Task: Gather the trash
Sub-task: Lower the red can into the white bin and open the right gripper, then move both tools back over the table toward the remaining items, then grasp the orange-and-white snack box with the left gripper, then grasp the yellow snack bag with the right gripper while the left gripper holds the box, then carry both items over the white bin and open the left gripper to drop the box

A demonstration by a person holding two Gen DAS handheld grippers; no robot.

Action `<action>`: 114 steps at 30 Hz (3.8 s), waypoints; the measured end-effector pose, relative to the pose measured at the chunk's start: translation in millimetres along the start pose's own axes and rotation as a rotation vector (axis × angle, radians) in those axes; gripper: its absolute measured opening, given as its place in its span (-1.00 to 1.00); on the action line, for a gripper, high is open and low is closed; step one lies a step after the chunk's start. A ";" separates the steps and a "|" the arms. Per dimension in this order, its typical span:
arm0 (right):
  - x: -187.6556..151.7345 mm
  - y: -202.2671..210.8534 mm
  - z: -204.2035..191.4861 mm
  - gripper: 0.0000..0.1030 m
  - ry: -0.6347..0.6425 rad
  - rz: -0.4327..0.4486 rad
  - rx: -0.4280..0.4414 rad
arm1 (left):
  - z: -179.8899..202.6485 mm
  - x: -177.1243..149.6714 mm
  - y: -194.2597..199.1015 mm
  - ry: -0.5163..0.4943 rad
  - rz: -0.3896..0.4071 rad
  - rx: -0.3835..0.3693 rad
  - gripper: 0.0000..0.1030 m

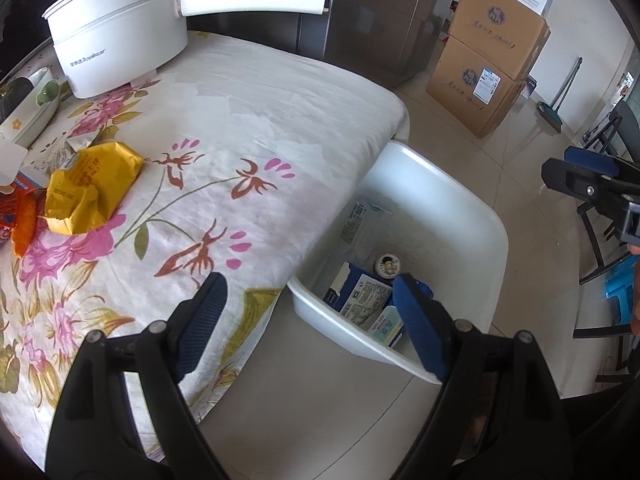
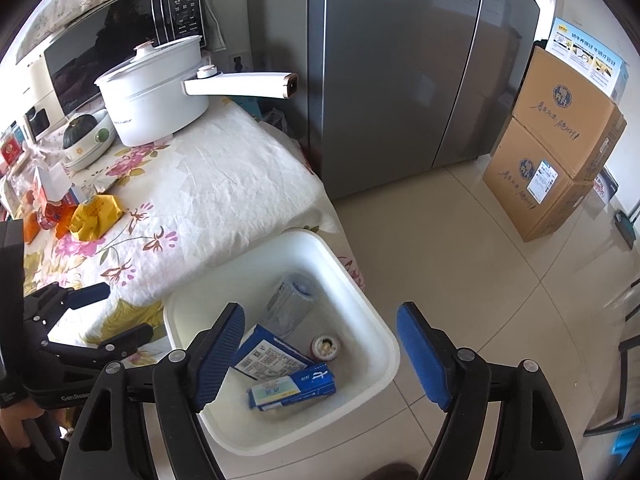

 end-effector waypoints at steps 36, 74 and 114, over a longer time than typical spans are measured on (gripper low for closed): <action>58.9 -55.7 -166.6 0.65 0.078 -0.026 0.158 | -248.7 15.1 70.3 0.571 0.265 0.144 0.65; 67.7 -89.4 -294.9 0.65 0.122 -0.035 0.292 | -289.0 -22.3 111.4 0.567 0.221 0.052 -0.36; 73.0 -64.1 -246.3 -0.58 0.150 0.062 0.185 | -228.3 -18.1 115.6 0.376 0.198 0.070 -0.36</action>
Point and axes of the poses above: each gripper's, at about its wrist camera, not at the fingertips, and y roughly against the way its jaws point, z to its right, x to its top, the point moved 7 cm from there along -y, roughly the way its jaws point, and after that the axes turned 1 degree about -z, right-handed, at the moved point
